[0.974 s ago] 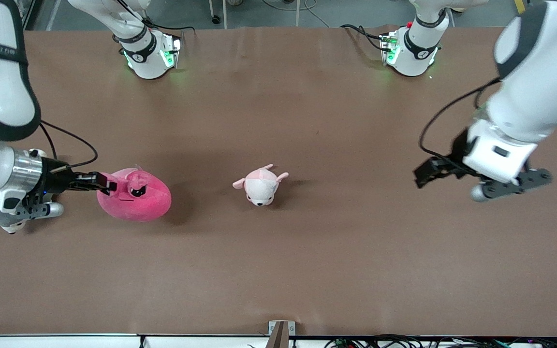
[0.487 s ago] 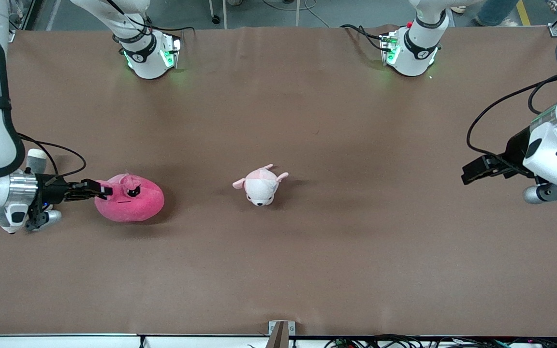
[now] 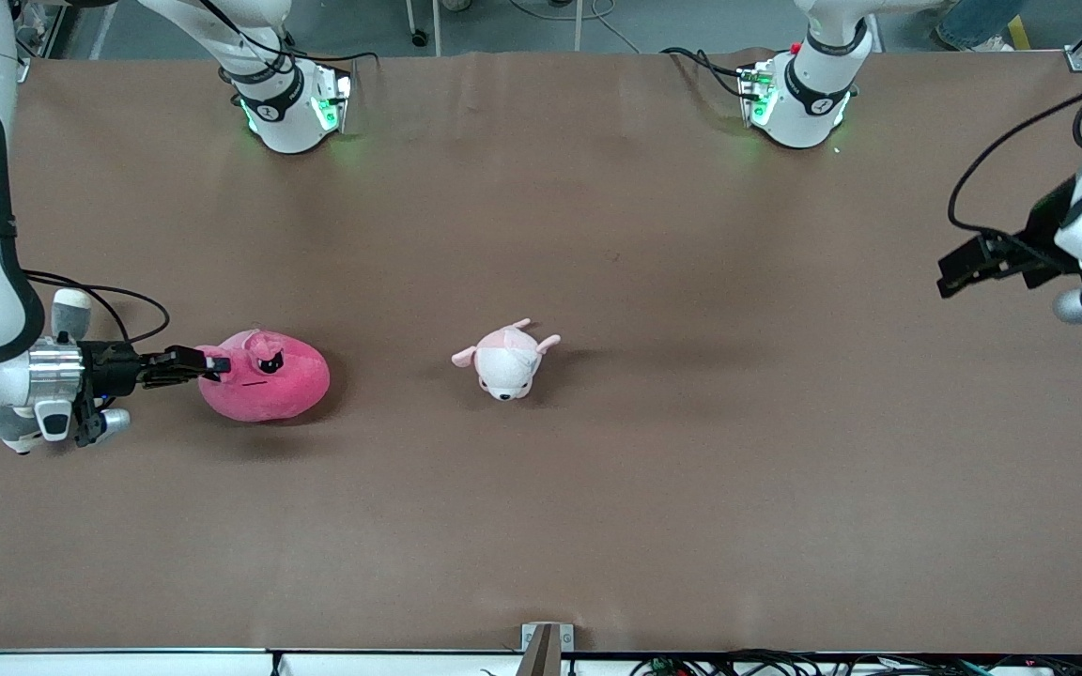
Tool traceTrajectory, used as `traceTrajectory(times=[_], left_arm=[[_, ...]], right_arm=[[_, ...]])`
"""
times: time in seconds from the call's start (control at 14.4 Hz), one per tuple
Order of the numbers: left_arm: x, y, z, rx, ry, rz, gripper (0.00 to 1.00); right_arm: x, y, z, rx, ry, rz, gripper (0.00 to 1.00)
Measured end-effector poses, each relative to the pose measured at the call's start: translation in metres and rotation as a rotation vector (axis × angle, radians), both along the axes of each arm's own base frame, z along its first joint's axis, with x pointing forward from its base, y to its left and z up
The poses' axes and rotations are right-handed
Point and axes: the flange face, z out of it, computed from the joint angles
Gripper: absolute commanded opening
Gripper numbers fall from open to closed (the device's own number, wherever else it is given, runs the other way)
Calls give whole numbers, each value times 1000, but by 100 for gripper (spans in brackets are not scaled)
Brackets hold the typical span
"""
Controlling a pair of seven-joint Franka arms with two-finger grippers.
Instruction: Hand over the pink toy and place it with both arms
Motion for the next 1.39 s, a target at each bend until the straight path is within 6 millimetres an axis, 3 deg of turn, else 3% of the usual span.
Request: traceTrajectory(times=[0.28, 0.56, 0.63, 0.7, 0.77, 0.9, 1.04, 1.25, 1.39], left_arm=[[-40, -25, 6, 23, 4, -44, 100], [-54, -23, 9, 31, 0, -41, 100], [-55, -18, 10, 31, -1, -33, 100], [-56, -14, 11, 30, -1, -31, 100], [-58, -10, 13, 30, -3, -40, 100], [-62, -7, 14, 31, -4, -55, 100], [-66, -7, 12, 30, 2, -58, 100], [-68, -8, 10, 17, 8, -58, 100], [-68, -8, 7, 14, 14, -59, 100]], right_arm=[[-1, -8, -15, 11, 7, 6, 0], [-2, -9, -24, 20, 15, 9, 2], [-2, -8, -26, 25, 17, 8, 25], [-2, -7, -28, 29, 20, 7, 92], [-1, -7, -30, 32, 21, 6, 100], [2, -8, -25, 30, 7, 7, 100], [16, -10, 1, 6, -43, 19, 100], [35, -16, 62, -97, -46, -10, 100], [35, -15, 100, -173, -5, -55, 100]])
